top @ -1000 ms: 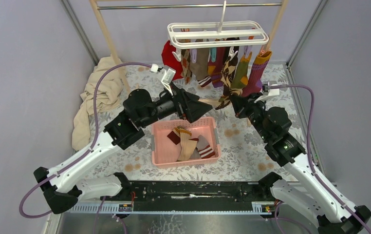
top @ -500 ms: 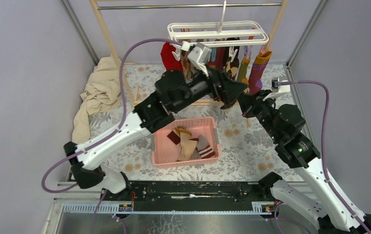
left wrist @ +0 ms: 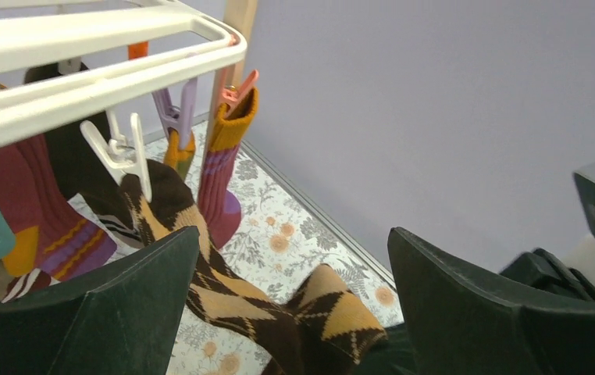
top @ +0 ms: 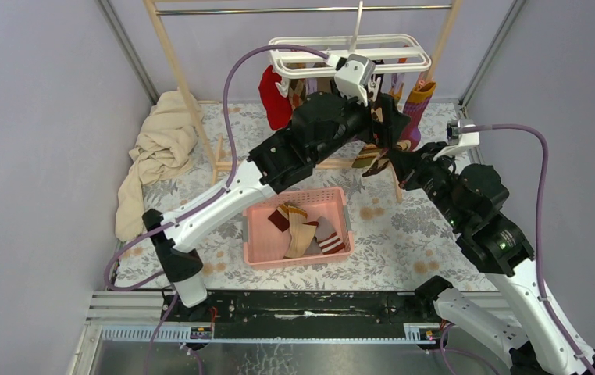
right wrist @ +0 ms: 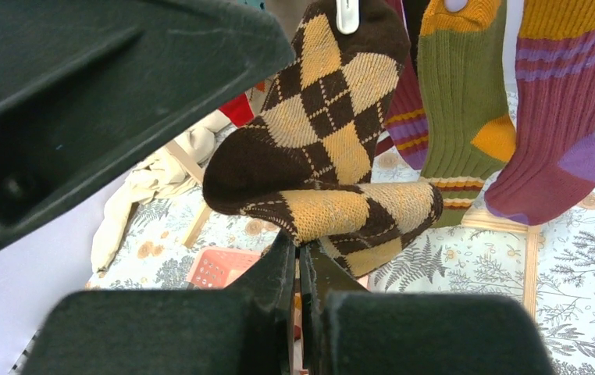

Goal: Remove the socks clipped to the hanger
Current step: Remove the sock from the hanger.

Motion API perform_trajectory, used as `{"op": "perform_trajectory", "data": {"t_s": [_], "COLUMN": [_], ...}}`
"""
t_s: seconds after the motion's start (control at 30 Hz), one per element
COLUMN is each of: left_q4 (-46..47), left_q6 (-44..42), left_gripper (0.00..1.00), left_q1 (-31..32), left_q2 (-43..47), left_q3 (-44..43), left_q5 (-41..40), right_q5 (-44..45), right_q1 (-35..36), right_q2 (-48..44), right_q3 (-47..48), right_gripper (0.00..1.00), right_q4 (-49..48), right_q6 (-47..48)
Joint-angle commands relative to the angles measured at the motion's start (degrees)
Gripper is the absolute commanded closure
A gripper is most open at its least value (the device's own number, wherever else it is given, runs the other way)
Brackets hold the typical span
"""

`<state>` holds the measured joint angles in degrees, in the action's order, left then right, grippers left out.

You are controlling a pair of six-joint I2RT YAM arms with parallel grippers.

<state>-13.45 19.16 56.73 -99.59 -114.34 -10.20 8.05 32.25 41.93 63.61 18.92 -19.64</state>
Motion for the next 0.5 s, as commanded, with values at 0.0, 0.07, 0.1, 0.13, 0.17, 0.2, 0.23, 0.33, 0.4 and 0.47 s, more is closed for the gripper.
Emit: {"op": "perform_trajectory", "data": {"t_s": [0.0,0.07,0.1,0.13,0.17,0.2,0.23,0.33,0.4,0.47], "left_q4": [-1.19,-2.18,-2.79,-3.30,-3.64,-3.82,-3.86,-4.13,-4.14,-3.89], "left_q6": [-1.22,-0.70,-0.58,-0.49,-0.32,-0.27,-0.12,0.37,0.69,0.84], "left_gripper": [0.01,0.01,0.01,0.01,0.01,0.01,0.01,0.01,0.01,0.02], "left_q1": [-2.14,-3.37,-3.97,-4.49,-4.96,-5.46,-5.94,-7.51,-8.31,-8.70], "left_q2": [-2.02,-3.69,-4.71,-5.90,-6.68,-7.38,-7.97,-9.44,-10.26,-10.82], "left_q3": [-4.79,-7.36,-8.70,-9.90,-10.80,-11.61,-12.23,-13.69,-14.30,-14.56], "left_q5": [-2.35,-1.18,-0.98,-0.68,-0.43,-0.17,-0.02,0.76,1.17,1.33], "right_q5": [0.42,0.34,0.23,0.19,0.11,-0.11,-0.37,-0.83,-1.10,-1.47], "right_q1": [0.26,0.21,0.26,0.27,0.27,0.19,0.22,0.25,0.25,0.27], "right_q2": [0.09,0.13,0.14,0.18,0.29,0.34,0.46,0.82,1.10,1.37], "right_q3": [3.75,3.93,3.97,4.02,4.02,4.06,4.14,4.22,4.24,4.17], "right_gripper": [1.00,1.00,1.00,1.00,1.00,1.00,1.00,1.00,1.00,1.00], "right_q4": [0.99,1.20,1.29,1.31,1.30,1.30,1.30,1.17,0.97,0.67], "right_q6": [1.67,1.79,1.80,1.80,1.75,1.76,1.68,1.61,1.53,1.53]}}
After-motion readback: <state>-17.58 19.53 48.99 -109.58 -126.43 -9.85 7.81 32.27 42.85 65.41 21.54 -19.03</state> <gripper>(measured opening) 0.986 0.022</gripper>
